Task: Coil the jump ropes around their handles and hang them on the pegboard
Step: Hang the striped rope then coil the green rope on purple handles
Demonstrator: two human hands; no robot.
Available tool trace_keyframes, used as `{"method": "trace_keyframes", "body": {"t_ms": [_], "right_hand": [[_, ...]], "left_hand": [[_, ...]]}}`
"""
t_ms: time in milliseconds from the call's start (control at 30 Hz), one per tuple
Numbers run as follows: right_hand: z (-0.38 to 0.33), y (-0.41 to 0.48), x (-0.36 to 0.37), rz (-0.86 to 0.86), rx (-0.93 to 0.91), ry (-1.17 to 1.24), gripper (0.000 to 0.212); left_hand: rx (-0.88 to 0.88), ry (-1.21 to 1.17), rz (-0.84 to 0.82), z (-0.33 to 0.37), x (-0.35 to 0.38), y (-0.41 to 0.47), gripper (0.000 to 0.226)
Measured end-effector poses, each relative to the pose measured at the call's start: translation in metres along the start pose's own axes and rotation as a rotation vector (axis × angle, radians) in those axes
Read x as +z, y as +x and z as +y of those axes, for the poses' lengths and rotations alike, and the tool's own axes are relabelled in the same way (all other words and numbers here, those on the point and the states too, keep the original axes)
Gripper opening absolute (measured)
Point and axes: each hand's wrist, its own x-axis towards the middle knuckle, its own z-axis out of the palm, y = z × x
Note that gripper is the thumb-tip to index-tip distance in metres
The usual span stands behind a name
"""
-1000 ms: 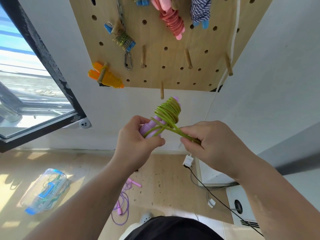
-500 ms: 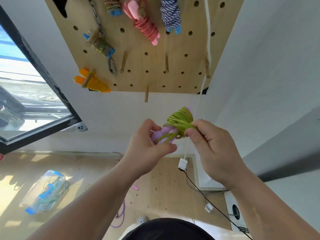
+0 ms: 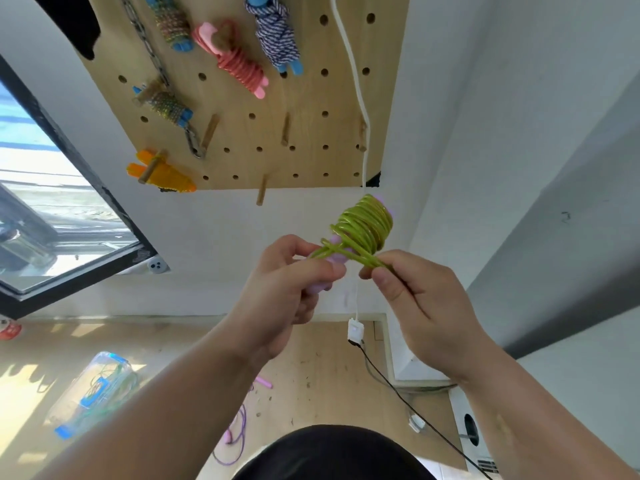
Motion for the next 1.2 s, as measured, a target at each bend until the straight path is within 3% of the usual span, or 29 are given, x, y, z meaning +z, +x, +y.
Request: {"method": "trace_keyframes", "body": {"t_ms": [167,367,467,600,667,700,767,867,933,1033,1067,1133,1200], "right_hand": [[0.003,-0.01,-0.004,0.019,0.327,0.57,0.012],[-0.005,-0.005,0.008,0.163,0.538,0.694,0.024],[-0.008,-0.001,0.012,0.206,0.632,0.8,0.03],[-0.009,0.001,0.012,0.187,0.746,0.986,0.037],[-0.004,0.005,0.008,0.102,0.751,1.035,0.013],[0.001,0.008,0.006,0.043,0.748,1.032,0.012],[0.007,0.012,0.003,-0.056,0.773,0.986,0.042],[0.011,0.014,0.006,-0.061,0.838,1.0,0.034],[0.012,0.012,0.01,-0.044,0.918,1.04,0.028],[0.009,0.003,0.017,-0.071,1.056,1.187,0.022],[0.007,-0.001,0.021,-0.091,1.087,1.238,0.023],[0.0,-0.007,0.028,-0.138,1.129,1.35,0.025],[-0.008,-0.008,0.032,-0.19,1.137,1.408,0.025]], "left_hand": [[-0.081,-0.168,-0.074,-0.007,0.018,-0.004,0.045],[-0.345,-0.392,-0.19,-0.018,0.035,-0.004,0.038],[-0.394,-0.448,-0.235,-0.02,0.037,-0.005,0.037],[-0.308,-0.291,-0.228,-0.018,0.034,-0.003,0.043],[-0.275,-0.189,-0.23,-0.019,0.03,-0.003,0.045],[-0.269,-0.155,-0.238,-0.02,0.028,-0.003,0.048],[-0.282,-0.101,-0.252,-0.02,0.025,-0.005,0.051],[-0.271,0.028,-0.182,-0.019,0.027,-0.008,0.054],[-0.118,0.318,-0.037,-0.02,0.028,-0.007,0.059],[0.503,1.005,0.279,-0.028,0.016,-0.001,0.051],[0.693,1.07,0.339,-0.029,0.013,0.003,0.045],[0.887,0.92,0.192,-0.031,0.009,0.01,0.055],[0.861,0.667,-0.004,-0.037,0.009,0.016,0.073]]}}
